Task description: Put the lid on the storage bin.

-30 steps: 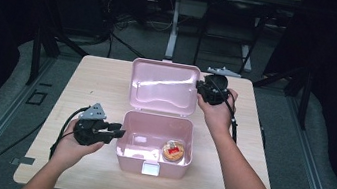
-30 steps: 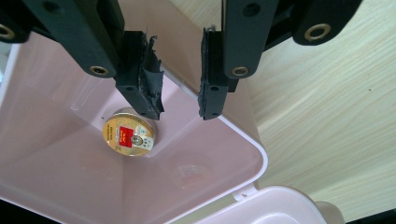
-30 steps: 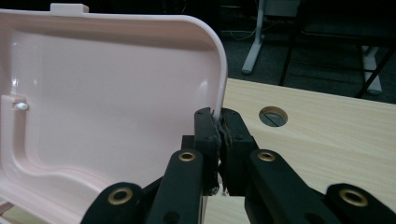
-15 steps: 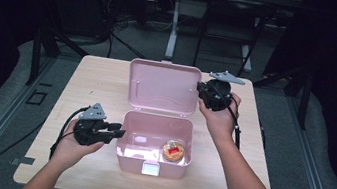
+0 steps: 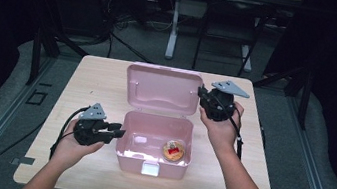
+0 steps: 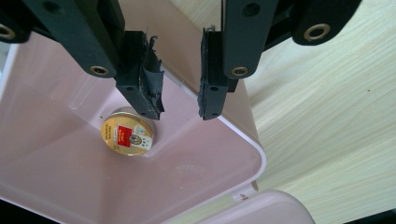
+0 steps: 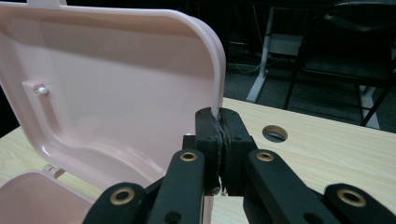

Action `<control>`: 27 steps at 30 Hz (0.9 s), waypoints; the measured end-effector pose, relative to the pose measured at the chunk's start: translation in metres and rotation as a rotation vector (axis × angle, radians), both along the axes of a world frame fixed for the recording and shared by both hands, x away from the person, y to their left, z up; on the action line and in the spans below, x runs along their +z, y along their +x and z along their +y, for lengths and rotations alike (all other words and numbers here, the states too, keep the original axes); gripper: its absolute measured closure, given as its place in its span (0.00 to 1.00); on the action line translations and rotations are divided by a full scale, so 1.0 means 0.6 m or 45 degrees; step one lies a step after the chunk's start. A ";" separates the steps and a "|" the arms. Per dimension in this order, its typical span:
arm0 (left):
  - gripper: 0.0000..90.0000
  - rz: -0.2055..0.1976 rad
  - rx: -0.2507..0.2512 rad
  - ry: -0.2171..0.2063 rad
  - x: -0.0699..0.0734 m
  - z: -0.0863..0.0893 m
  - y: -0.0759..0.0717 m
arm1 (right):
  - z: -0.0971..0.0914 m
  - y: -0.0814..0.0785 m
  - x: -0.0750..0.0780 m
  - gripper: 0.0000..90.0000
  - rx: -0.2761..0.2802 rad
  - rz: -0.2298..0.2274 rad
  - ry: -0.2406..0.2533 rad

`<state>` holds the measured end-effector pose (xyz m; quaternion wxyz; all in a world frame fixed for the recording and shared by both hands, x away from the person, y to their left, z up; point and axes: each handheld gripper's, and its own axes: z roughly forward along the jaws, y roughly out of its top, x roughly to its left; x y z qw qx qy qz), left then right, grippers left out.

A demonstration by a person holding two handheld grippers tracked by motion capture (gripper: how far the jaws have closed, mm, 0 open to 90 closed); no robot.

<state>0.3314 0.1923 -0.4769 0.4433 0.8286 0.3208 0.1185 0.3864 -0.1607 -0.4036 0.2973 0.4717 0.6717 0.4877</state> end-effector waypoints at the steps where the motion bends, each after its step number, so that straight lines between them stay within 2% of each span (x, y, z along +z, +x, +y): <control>1: 0.76 0.000 0.001 0.000 0.000 0.000 0.000 | 0.000 -0.004 -0.001 0.97 0.000 -0.010 0.004; 14: 0.77 -0.001 0.008 0.000 0.000 -0.001 0.000 | -0.001 -0.036 -0.009 0.97 0.006 -0.080 -0.014; 27: 0.75 0.022 0.000 0.001 0.002 0.000 0.001 | 0.000 -0.066 -0.020 0.97 0.017 -0.155 -0.039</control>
